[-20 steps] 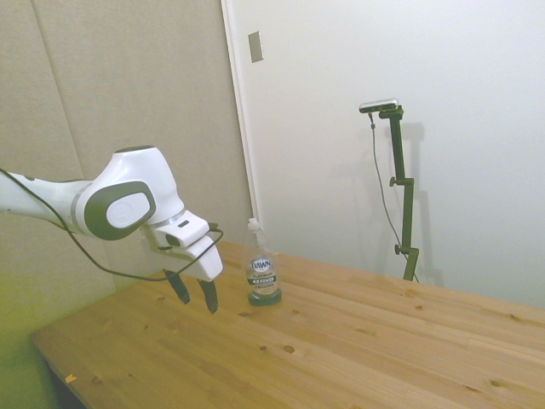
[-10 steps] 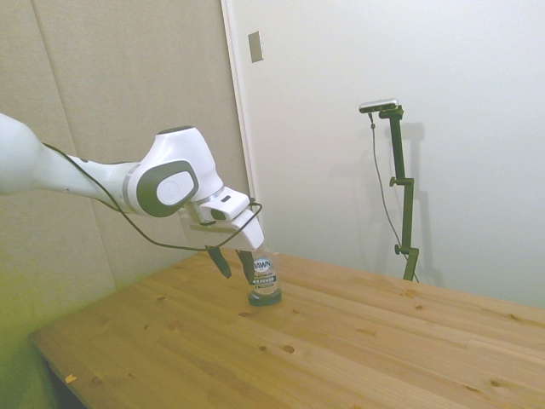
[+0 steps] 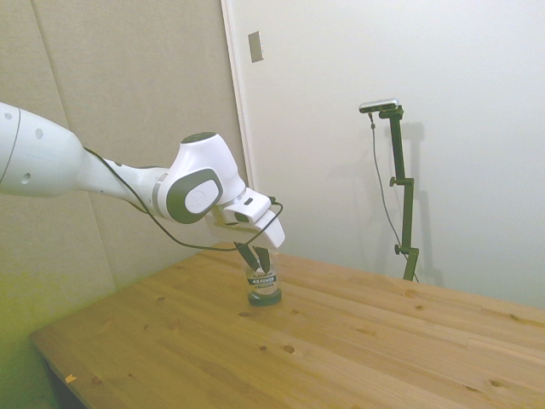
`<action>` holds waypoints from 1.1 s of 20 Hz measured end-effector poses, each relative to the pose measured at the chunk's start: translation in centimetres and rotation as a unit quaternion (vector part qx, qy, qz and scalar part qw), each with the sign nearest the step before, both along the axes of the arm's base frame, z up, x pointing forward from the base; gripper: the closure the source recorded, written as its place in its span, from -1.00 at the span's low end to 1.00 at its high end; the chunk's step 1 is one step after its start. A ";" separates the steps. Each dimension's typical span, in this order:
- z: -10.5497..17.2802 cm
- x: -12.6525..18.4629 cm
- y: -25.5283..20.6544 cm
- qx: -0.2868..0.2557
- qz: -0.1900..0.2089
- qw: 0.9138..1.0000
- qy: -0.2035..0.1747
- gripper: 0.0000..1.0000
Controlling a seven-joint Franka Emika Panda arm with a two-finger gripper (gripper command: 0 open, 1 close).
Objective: Knock down the dish soap
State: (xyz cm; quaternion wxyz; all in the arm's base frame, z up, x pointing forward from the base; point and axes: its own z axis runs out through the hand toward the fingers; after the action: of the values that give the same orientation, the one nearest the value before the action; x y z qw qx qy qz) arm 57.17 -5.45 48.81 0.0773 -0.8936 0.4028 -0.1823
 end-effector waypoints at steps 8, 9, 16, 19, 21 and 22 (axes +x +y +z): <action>-0.7 3.9 4.2 0.020 -0.028 0.999 -0.018 1.00; -1.0 4.5 5.0 0.020 -0.031 0.999 -0.021 1.00; -3.5 7.9 8.3 0.021 -0.042 0.999 -0.020 1.00; -4.0 8.5 8.4 0.022 -0.045 0.999 -0.016 1.00; -4.3 8.8 8.5 0.023 -0.047 0.999 -0.016 1.00; -4.3 9.0 8.5 0.023 -0.048 0.998 -0.016 1.00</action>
State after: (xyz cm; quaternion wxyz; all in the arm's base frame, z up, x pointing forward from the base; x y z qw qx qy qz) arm 66.15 3.09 44.48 0.0958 -0.8680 0.4484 -0.1907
